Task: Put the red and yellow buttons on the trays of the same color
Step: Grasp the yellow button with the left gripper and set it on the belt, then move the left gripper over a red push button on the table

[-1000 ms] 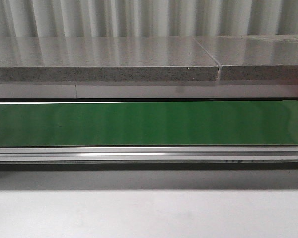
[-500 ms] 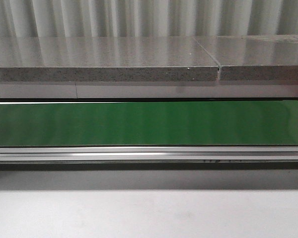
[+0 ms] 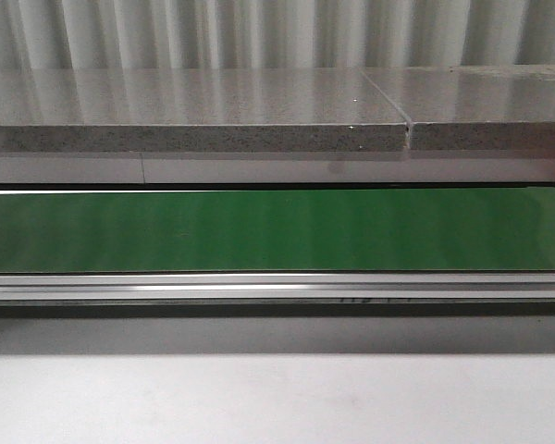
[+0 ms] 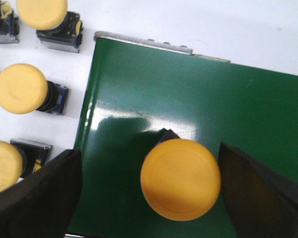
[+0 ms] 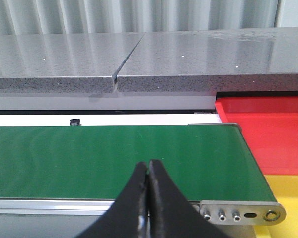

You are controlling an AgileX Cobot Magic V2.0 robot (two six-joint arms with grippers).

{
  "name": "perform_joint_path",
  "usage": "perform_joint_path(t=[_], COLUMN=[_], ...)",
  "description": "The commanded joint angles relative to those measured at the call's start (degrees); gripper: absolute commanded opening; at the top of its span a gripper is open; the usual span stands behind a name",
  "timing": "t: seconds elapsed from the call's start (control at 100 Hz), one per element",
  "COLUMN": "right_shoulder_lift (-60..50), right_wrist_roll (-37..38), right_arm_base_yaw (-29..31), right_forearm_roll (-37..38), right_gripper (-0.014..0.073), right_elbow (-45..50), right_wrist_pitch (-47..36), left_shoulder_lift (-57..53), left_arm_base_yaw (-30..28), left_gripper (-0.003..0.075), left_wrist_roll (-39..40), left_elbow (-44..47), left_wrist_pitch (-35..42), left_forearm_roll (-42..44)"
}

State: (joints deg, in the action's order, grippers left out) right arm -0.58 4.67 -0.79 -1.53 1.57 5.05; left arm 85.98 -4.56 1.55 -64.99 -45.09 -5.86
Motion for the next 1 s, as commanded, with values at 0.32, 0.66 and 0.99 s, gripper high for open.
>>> perform_joint_path(t=[0.32,0.66,0.99], right_shoulder_lift=[0.05,0.05,0.05], right_wrist_roll=[0.14,0.14,0.14], right_arm_base_yaw=[-0.03,-0.03,-0.03], right_forearm_roll=[0.66,0.66,0.66], right_gripper=[-0.0067,-0.0067,-0.0067], right_elbow=[0.07,0.07,0.07], right_wrist_pitch=[-4.7,-4.7,-4.7], left_shoulder_lift=[-9.59,-13.79,-21.47], left_arm_base_yaw=[1.05,-6.19,-19.27], left_gripper=[0.0544,0.0544,0.0544], left_wrist_roll=[-5.58,-1.55,-0.41], left_elbow=[-3.51,-2.67,9.56], left_wrist_pitch=[0.82,1.01,4.1], left_forearm_roll=[-9.16,-8.48,-7.97])
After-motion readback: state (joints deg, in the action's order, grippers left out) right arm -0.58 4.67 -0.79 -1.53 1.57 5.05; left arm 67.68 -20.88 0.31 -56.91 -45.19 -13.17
